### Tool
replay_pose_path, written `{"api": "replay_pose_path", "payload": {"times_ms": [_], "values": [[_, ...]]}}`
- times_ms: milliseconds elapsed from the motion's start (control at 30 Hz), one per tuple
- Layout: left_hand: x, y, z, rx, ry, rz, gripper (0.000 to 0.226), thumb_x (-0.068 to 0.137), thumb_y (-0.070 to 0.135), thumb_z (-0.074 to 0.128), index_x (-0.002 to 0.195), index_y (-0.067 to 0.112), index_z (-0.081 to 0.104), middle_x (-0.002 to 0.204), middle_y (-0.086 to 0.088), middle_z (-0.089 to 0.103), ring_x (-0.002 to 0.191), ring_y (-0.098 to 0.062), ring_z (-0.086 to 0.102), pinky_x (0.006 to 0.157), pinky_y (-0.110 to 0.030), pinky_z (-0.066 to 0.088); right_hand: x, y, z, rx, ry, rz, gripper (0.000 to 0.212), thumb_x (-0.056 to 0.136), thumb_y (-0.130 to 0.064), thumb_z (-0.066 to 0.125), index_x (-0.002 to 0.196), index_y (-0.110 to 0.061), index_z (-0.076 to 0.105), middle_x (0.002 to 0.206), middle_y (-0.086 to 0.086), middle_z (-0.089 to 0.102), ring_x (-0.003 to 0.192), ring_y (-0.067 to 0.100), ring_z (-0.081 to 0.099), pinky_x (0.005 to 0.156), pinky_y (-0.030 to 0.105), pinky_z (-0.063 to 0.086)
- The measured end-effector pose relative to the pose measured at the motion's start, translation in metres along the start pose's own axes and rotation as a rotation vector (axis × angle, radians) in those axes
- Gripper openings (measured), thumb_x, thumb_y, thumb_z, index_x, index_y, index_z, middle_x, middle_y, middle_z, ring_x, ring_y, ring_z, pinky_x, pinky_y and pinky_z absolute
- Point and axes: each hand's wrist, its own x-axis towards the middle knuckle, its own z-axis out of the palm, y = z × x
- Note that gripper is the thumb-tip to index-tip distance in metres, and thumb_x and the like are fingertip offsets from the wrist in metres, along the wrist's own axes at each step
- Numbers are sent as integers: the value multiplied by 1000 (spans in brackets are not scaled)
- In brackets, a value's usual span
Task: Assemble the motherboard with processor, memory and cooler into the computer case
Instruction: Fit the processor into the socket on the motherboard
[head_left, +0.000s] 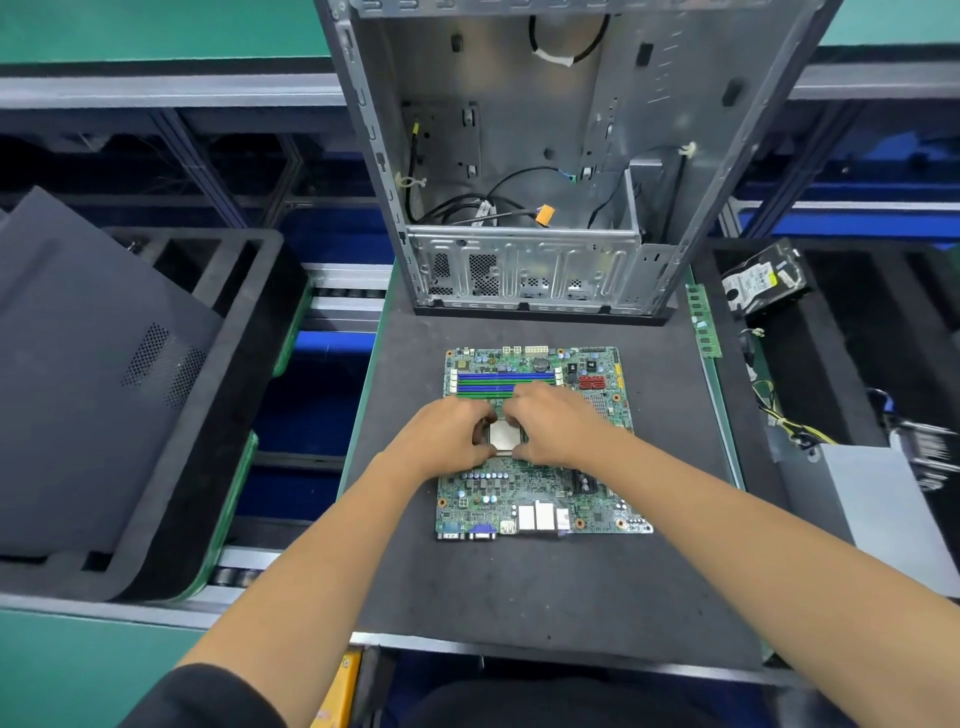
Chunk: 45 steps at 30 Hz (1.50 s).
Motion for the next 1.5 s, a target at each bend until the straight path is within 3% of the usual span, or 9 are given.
{"api": "replay_pose_path", "payload": {"times_ms": [100,367,567,800,1000,1200,1333,1500], "values": [[1,1,1,16,-16,-6,37,73,42,74,98,19,60,78,10,58,73,-15,55,61,-32,46,0,-1,0,42,-9,23,23,81,-26,72,97,-13,60,93,0,47,93,23,56,65,31,37],[2,3,3,10,-23,-14,33,76,35,73,100,17,59,76,11,55,71,-15,52,59,-30,42,-1,-2,-1,33,-16,49,22,80,-26,74,95,-11,65,99,4,58,89,23,59,67,33,47],[4,2,1,-50,-69,-39,34,73,34,77,97,18,59,79,9,60,72,-14,54,63,-32,46,2,-3,-4,44,-68,82,30,77,-29,81,91,-6,67,99,5,58,86,24,59,71,37,53],[3,-1,1,-58,-71,-27,32,73,31,77,95,17,58,80,7,60,74,-15,56,66,-36,50,-1,-3,-3,30,-83,52,33,81,-30,77,99,-6,64,107,7,55,89,25,60,77,40,54],[5,-2,0,-57,-81,-20,33,71,30,78,92,17,56,79,7,57,72,-16,55,64,-33,48,-2,-2,2,67,-47,45,30,82,-29,78,96,-6,64,104,4,51,82,21,53,67,32,41],[7,-1,-1,-23,-99,-3,33,72,31,76,94,19,55,83,9,54,77,-15,55,66,-31,48,-5,4,0,210,-59,69,38,81,-34,77,103,-6,67,109,4,55,96,24,58,84,39,51],[8,-1,0,-4,-106,27,41,74,39,75,107,22,57,99,6,52,89,-14,52,75,-33,47,-2,0,1,144,-59,53,24,84,-24,75,89,-3,64,106,5,52,89,23,55,76,35,48],[8,1,1,24,-84,18,37,76,39,76,104,16,65,98,6,47,91,-16,50,73,-36,45,2,3,-3,122,-80,38,28,83,-25,76,92,-1,68,103,9,55,88,26,59,74,37,51]]}}
